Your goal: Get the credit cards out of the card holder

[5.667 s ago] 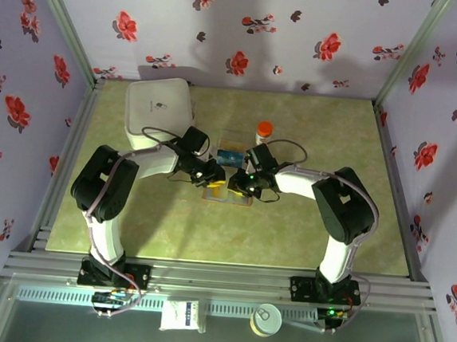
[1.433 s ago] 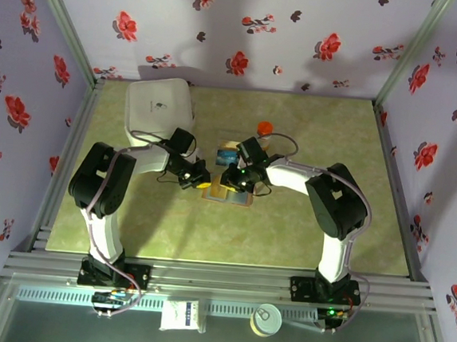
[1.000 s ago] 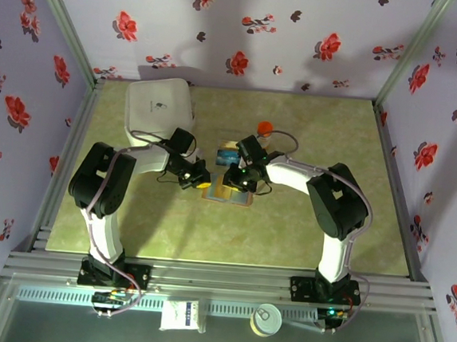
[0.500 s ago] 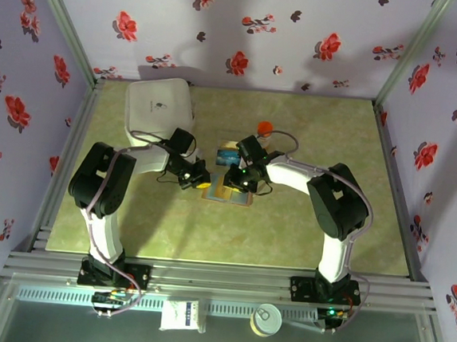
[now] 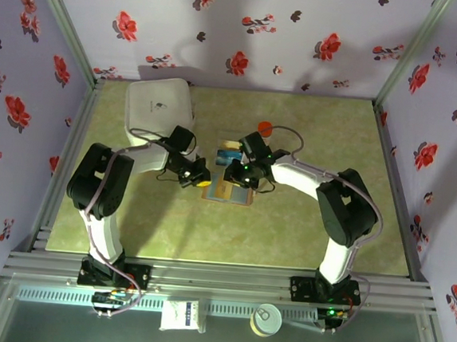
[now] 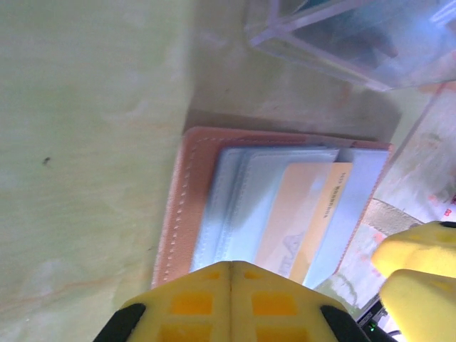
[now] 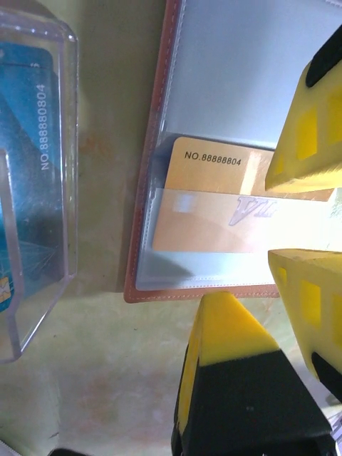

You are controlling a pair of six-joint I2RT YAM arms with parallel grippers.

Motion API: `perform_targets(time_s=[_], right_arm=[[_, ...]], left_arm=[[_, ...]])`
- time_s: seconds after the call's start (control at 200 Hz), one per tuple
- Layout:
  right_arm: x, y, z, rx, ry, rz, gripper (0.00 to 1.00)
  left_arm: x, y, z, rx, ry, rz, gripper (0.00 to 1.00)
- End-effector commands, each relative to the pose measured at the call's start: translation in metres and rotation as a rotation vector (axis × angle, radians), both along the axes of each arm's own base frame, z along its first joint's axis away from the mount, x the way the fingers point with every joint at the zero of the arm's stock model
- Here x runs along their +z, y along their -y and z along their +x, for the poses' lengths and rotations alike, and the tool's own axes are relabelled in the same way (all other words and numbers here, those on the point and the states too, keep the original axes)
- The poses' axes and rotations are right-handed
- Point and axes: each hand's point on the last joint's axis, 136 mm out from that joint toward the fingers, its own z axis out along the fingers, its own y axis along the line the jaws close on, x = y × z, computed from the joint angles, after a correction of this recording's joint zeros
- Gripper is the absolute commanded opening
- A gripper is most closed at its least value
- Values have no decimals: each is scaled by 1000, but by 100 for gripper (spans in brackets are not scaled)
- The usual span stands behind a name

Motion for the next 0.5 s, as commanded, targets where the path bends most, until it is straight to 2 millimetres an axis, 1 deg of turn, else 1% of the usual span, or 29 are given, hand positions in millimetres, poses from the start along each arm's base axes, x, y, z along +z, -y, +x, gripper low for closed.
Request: perform_targets(time_s=[0.0,0.09,0.225,0.495], right_arm=[[-2,9,-2,-11,3,-5,28],[-6,9,-2,-23,-7,9,28],[-10,9,-3,-30,-23,30,29],[-19,7,-4,-28,-42,41,29]], left_arm=[[17,16,0,-42,14,-35,4],[15,22,0,-55,12,-34,3],[6,25,-3,-66,-6,-24,1],[-9,18,-9,-75,-25,23,0]])
